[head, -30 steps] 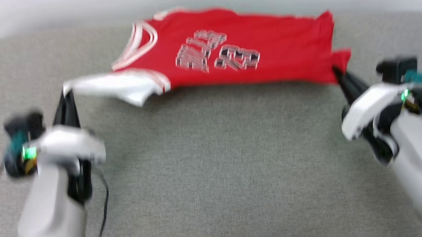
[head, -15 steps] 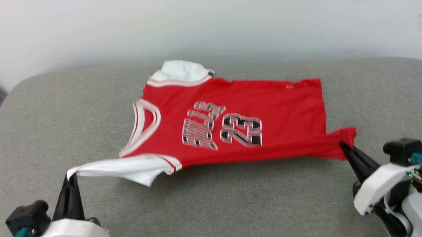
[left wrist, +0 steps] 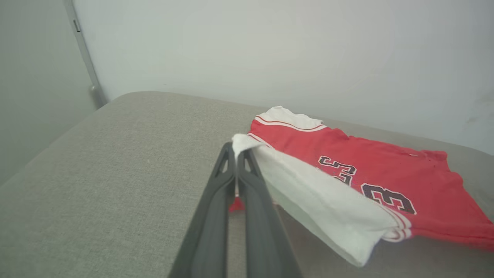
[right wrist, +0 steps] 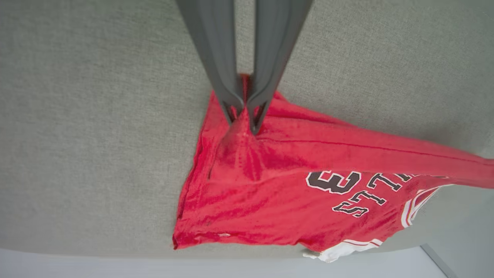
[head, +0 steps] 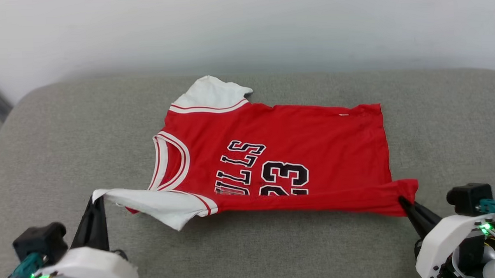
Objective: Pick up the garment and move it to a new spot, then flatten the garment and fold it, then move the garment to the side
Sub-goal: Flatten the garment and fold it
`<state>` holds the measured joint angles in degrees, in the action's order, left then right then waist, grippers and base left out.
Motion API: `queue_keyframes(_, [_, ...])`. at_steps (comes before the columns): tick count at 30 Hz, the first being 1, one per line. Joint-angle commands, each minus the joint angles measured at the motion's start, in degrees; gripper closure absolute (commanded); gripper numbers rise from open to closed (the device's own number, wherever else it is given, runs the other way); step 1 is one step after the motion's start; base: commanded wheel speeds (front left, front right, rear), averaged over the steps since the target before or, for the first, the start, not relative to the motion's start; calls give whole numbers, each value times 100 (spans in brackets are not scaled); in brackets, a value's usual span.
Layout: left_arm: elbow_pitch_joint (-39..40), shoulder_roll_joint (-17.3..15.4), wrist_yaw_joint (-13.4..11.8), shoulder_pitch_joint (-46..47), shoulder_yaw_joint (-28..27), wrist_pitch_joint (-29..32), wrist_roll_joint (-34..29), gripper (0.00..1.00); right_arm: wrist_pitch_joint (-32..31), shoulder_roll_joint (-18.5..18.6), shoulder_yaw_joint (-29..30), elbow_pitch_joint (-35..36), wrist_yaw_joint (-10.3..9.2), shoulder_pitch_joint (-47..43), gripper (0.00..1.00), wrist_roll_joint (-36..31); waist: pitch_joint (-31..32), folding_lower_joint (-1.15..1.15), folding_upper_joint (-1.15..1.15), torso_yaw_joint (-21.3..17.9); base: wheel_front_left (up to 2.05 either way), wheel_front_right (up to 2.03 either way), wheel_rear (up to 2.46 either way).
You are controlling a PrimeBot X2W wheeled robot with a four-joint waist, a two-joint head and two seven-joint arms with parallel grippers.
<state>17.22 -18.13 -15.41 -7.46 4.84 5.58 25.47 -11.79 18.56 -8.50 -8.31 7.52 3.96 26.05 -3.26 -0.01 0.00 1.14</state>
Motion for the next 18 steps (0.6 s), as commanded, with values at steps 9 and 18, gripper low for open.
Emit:
queue_keyframes(9, [-1514,105,467,1446,184,191,413,100,-783,-348,228,-201,-6,585,100,-301,-595,1,0,-129,0,0,0])
queue_keyframes(18, [-3410,207,865,2903,277,92,598,100,-751,-343,-113,-1020,-6,1504,100,-213,-1207,1,0,-289,0,0,0])
